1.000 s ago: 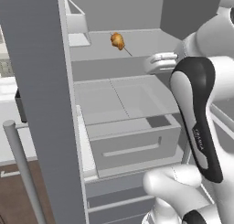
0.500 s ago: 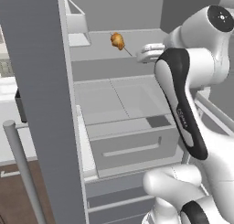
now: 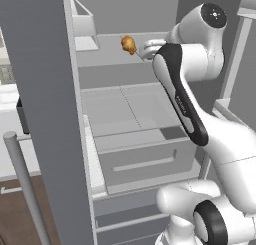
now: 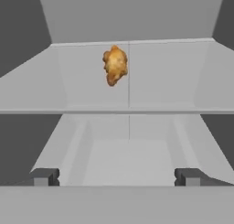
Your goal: Place one lemon wedge and one chicken drumstick in each tupperware on the nearby counter, to pack two identical lunches.
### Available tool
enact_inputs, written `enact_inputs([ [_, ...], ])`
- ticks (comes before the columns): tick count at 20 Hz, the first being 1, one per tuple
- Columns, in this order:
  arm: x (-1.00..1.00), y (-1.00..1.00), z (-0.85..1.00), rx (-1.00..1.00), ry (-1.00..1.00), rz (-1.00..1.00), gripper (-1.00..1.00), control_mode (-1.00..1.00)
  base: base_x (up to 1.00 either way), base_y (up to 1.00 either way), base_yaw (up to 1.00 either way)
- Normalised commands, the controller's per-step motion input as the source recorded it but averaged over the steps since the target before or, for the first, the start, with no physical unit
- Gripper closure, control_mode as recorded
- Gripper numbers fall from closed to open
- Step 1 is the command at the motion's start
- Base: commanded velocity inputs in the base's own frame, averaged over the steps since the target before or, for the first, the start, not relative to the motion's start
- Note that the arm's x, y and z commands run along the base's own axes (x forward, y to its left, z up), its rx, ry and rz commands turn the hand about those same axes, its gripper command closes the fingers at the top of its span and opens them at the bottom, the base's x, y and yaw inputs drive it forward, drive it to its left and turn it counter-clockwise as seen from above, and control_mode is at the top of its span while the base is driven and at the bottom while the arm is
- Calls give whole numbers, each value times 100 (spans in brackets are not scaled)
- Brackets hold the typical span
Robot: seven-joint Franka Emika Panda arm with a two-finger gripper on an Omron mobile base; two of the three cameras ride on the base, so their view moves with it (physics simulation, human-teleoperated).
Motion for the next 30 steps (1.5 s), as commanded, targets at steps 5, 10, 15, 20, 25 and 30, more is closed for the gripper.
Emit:
enact_inputs([
  [5, 74, 1, 0, 0, 2, -2, -100, -100, 0, 0, 0],
  [10, 71, 2, 0, 0, 5, 0, -100, -100, 0, 0, 0],
  [15, 56, 16, 0, 0, 7, 0, -100, -100, 0, 0, 0],
  [20, 54, 22, -8, 0, 9, 0, -100, -100, 0, 0, 0],
  [25, 55, 1, -16, 0, 4, 0, -100, -100, 0, 0, 0],
  [30, 50, 0, -9, 0, 0, 0, -100, -100, 0, 0, 0],
])
